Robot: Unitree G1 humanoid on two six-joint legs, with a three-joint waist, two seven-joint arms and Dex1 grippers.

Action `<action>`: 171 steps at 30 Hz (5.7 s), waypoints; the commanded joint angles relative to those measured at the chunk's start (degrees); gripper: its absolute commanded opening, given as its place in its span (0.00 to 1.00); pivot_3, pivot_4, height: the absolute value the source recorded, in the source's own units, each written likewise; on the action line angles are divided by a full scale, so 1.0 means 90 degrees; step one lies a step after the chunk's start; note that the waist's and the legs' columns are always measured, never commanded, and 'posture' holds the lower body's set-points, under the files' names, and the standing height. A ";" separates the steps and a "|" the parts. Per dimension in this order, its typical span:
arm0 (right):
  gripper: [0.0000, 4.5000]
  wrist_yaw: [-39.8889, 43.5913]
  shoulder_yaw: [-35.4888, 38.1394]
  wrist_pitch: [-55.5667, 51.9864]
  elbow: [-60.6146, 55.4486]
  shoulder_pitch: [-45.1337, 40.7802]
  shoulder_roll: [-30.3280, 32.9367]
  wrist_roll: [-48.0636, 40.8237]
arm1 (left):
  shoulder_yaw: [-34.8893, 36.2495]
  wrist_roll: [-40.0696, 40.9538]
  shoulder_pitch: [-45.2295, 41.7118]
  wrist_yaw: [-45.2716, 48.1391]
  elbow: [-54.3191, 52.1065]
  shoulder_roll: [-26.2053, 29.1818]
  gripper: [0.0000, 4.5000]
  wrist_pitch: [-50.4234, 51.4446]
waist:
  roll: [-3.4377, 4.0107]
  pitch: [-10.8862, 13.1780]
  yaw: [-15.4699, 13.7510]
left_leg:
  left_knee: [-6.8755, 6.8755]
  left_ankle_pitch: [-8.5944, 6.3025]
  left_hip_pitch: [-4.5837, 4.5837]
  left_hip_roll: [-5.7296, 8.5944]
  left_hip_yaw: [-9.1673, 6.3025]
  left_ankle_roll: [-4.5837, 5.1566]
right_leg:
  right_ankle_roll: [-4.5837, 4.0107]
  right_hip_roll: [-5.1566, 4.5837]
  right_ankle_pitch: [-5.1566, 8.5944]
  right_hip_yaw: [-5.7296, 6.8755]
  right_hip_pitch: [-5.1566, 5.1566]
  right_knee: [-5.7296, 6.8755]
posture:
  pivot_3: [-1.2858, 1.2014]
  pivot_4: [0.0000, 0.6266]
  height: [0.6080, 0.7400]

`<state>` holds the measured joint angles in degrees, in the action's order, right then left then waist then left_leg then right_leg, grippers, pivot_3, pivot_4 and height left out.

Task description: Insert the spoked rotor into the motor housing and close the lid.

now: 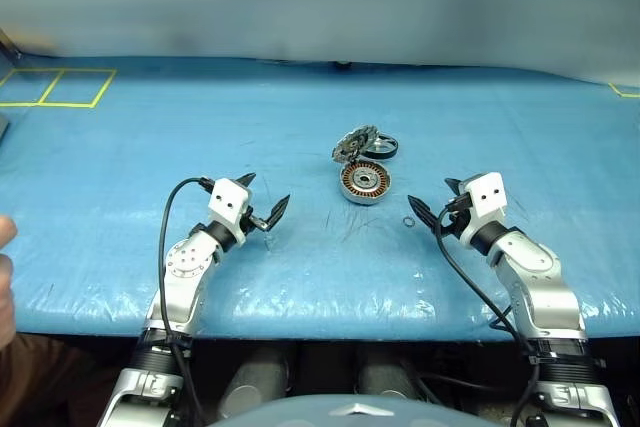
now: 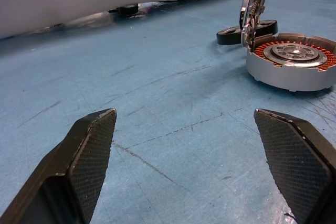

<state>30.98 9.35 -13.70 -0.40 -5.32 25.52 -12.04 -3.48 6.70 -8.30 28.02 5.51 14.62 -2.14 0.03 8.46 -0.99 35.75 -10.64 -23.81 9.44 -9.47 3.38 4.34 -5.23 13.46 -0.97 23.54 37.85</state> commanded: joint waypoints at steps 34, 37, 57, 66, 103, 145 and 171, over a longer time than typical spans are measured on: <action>0.99 0.0321 -0.0376 0.0060 -0.0058 -0.0198 0.0527 0.0299 | -0.0044 -0.0024 -0.0123 -0.0022 -0.0121 -0.0036 1.00 -0.0146 | 0.0000 0.0000 -0.0002 | 0.0000 0.0000 0.0000 0.0000 0.0000 0.0000 | 0.0000 0.0000 0.0000 0.0000 0.0000 -0.0001 | 0.52 0.24 1.00; 0.99 0.0721 -0.0776 -0.0040 -0.0130 -0.0276 0.1127 0.0727 | -0.0060 -0.0030 -0.0151 -0.0020 -0.0113 -0.0028 1.00 -0.0135 | 0.0000 0.0000 -0.0002 | 0.0001 0.0000 0.0000 0.0001 0.0000 0.0000 | 0.0001 -0.0001 0.0000 0.0002 -0.0001 -0.0001 | 0.52 0.24 1.00; 0.99 0.3482 -0.3736 0.0319 0.1432 -0.3884 0.1897 0.2757 | -0.0211 -0.0093 -0.0048 -0.0097 -0.0240 -0.0128 1.00 -0.0101 | -0.0004 0.0007 -0.0018 | 0.0017 -0.0002 -0.0029 0.0007 0.0000 0.0001 | 0.0005 -0.0014 -0.0002 0.0013 0.0011 -0.0015 | 0.52 0.24 1.00; 0.99 0.3570 -0.3810 0.0533 0.1643 -0.4050 0.1560 0.2980 | -0.0171 -0.0131 0.0044 -0.0125 -0.0316 -0.0125 1.00 -0.0079 | -0.0003 0.0007 -0.0016 | 0.0018 -0.0010 -0.0027 0.0006 -0.0002 0.0012 | 0.0004 -0.0012 -0.0003 0.0014 0.0013 -0.0008 | 0.52 0.24 1.00; 0.99 0.1991 -0.2259 -0.0880 -0.1356 -0.1311 0.0961 0.1736 | -0.0679 -0.0336 0.0447 0.1036 -0.1168 0.1088 1.00 0.0635 | -0.0001 0.0006 0.0006 | 0.0018 -0.0007 -0.0018 0.0001 -0.0002 0.0006 | 0.0003 -0.0006 -0.0002 0.0008 0.0009 0.0001 | 0.52 0.24 1.00; 0.99 0.1667 -0.2177 -0.1106 -0.1852 -0.0054 0.0893 0.0837 | -0.3635 -0.3954 -0.4917 0.4710 0.0791 0.2526 1.00 -0.0749 | -0.0008 0.0016 0.0037 | 0.0015 -0.0002 -0.0017 0.0003 -0.0007 0.0004 | 0.0006 0.0000 0.0000 0.0016 0.0004 -0.0003 | 0.52 0.24 1.00; 0.99 0.1685 -0.2198 -0.1126 -0.1864 -0.0111 0.0999 0.0892 | -0.3780 -0.4813 -0.5036 0.4704 0.1925 0.1942 1.00 -0.1068 | -0.0013 0.0019 0.0030 | 0.0026 0.0014 -0.0021 0.0003 -0.0012 0.0035 | 0.0008 0.0005 -0.0001 0.0019 0.0005 0.0002 | 0.52 0.24 1.00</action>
<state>46.19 -10.79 -24.21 -16.00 -5.74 34.01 -3.62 -37.32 -36.07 -52.54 70.58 22.39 32.69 -10.94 -0.09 8.64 -0.72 35.99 -10.52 -23.99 9.46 -9.58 3.69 4.41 -5.19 13.44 -0.80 23.58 37.87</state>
